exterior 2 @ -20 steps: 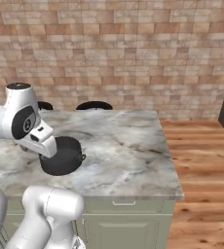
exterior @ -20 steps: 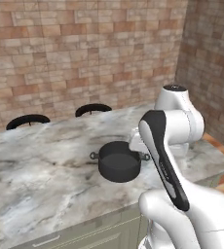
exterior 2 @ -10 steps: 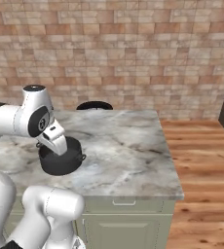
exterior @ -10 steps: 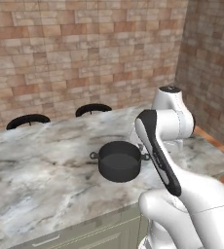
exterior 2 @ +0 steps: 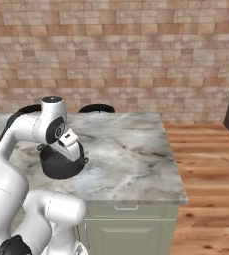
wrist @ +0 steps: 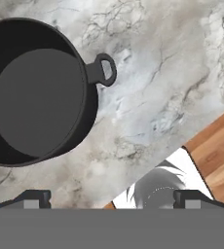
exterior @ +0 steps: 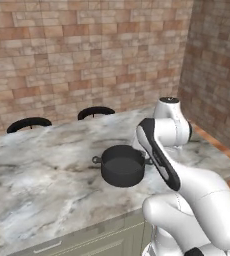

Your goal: Pick the pot and pot and place them in the sink. Then turn on the water.

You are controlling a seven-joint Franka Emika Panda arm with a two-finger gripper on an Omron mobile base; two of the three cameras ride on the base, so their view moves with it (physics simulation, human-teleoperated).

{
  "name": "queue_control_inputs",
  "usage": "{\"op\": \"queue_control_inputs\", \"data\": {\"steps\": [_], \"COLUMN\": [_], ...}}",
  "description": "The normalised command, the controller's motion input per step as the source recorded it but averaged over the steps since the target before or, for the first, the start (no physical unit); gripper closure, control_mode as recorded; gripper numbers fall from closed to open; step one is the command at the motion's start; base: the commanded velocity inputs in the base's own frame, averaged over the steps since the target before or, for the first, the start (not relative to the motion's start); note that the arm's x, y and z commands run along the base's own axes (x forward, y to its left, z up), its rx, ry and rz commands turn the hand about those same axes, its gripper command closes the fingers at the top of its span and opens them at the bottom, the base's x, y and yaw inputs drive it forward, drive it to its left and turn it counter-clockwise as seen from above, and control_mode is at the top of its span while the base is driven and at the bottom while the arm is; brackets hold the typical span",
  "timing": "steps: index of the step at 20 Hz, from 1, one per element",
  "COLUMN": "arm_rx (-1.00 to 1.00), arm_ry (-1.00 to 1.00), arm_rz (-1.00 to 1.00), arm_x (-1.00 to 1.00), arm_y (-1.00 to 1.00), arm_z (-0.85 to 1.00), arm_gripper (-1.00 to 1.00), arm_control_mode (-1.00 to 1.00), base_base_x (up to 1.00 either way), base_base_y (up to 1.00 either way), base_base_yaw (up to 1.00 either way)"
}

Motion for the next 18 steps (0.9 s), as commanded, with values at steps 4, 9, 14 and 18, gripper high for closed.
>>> {"op": "queue_control_inputs", "data": {"steps": [4,9,14,18], "arm_rx": [0.0,0.0,0.0,0.0], "arm_ry": [0.0,0.02,0.03,0.06], "arm_rz": [0.0,0.0,0.0,-0.02], "arm_x": [0.07,0.16,0.28,0.25], "arm_y": [0.0,0.0,0.11,0.18], "arm_z": [-0.6,-0.44,-0.06,0.0], "arm_gripper": [-1.0,-1.0,-1.0,-1.0], "arm_control_mode": [-1.0,-1.0,-1.0,-1.0], "base_base_x": [0.0,0.0,0.0,0.0], "base_base_y": [0.0,0.0,0.0,0.0], "base_base_yaw": [0.0,0.0,0.0,0.0]}}
